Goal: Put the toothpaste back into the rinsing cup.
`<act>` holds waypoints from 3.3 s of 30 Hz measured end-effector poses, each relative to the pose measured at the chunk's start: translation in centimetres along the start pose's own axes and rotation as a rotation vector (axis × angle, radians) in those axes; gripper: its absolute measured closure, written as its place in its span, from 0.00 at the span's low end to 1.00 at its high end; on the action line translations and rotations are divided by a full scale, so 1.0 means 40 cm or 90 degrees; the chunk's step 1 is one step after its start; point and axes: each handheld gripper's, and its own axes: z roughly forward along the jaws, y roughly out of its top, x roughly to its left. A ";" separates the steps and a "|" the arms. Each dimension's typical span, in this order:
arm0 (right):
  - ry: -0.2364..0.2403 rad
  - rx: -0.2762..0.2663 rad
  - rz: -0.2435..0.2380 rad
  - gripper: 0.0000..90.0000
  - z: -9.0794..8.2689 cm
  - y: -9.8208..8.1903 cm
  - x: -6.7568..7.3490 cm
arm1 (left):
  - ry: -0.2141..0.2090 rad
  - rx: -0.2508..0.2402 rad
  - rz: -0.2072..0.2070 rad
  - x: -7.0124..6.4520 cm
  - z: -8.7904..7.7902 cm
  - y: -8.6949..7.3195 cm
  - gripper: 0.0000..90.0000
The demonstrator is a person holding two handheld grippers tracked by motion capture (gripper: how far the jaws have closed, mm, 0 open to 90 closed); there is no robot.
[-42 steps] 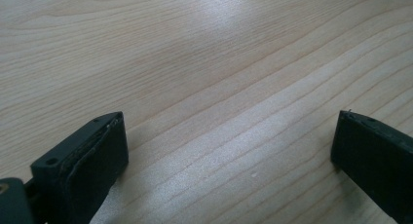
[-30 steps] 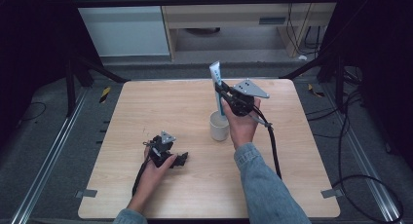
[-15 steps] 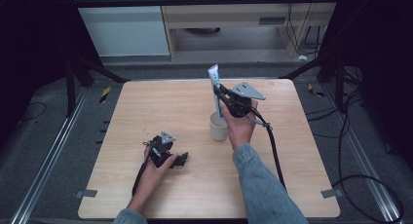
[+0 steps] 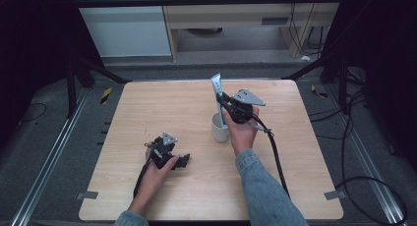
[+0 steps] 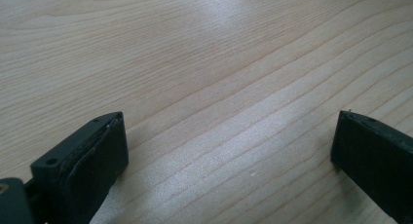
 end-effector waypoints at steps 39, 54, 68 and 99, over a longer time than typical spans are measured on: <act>0.000 0.049 -0.006 0.87 -0.001 -0.090 0.011 | 0.000 0.000 -0.001 0.000 0.000 0.000 0.00; 0.002 0.061 -0.006 0.87 -0.010 -0.108 0.011 | 0.000 0.000 -0.001 0.000 0.000 0.000 0.00; 0.003 0.067 -0.002 0.87 -0.017 -0.116 0.008 | 0.000 0.000 -0.001 0.000 0.000 0.000 0.00; 0.015 0.074 -0.004 0.84 -0.022 -0.113 0.000 | 0.000 0.000 -0.001 0.000 0.000 0.000 0.00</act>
